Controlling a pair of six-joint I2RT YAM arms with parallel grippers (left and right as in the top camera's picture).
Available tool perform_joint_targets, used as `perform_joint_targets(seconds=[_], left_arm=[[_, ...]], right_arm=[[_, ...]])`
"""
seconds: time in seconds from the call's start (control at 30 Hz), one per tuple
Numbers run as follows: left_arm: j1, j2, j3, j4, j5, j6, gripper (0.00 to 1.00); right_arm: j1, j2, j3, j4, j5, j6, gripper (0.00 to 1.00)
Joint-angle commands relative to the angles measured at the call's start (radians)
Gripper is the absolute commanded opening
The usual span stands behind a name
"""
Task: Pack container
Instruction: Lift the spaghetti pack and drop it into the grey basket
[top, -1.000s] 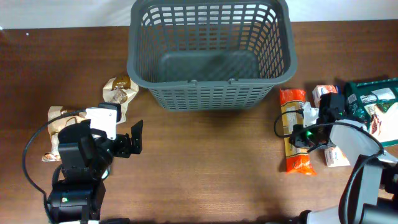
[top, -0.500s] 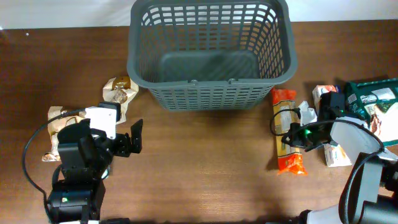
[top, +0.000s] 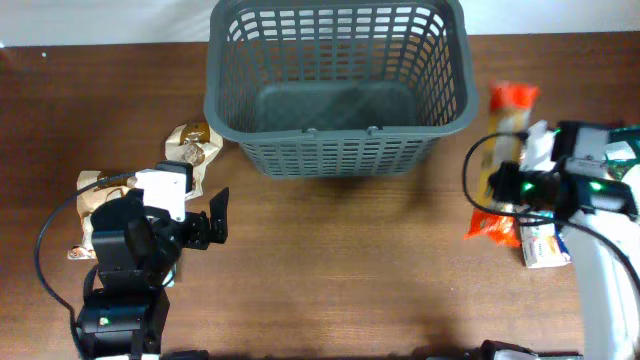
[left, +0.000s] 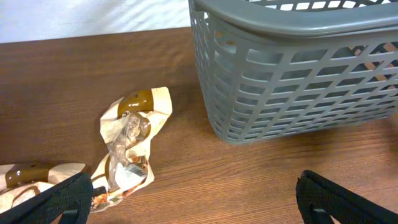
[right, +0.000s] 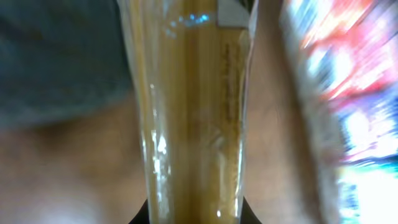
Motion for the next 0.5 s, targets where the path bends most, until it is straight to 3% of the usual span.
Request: perform_joint_targets(seconds=[0.0,0.23,0.47], left_arm=[[0.001,0.002,0.008,0.006,-0.008,0.02,0.99],[0.001,0.002,0.008,0.008,-0.008,0.02,0.99],[0.001,0.002,0.008,0.026,-0.008,0.02,0.99]], right_arm=[[0.002,-0.08,0.118,0.002,0.098,0.062,0.04],[0.003,-0.153,0.28,0.044,0.208,0.095,0.04],[0.013,-0.143,0.323,0.357,-0.033,0.095,0.04]])
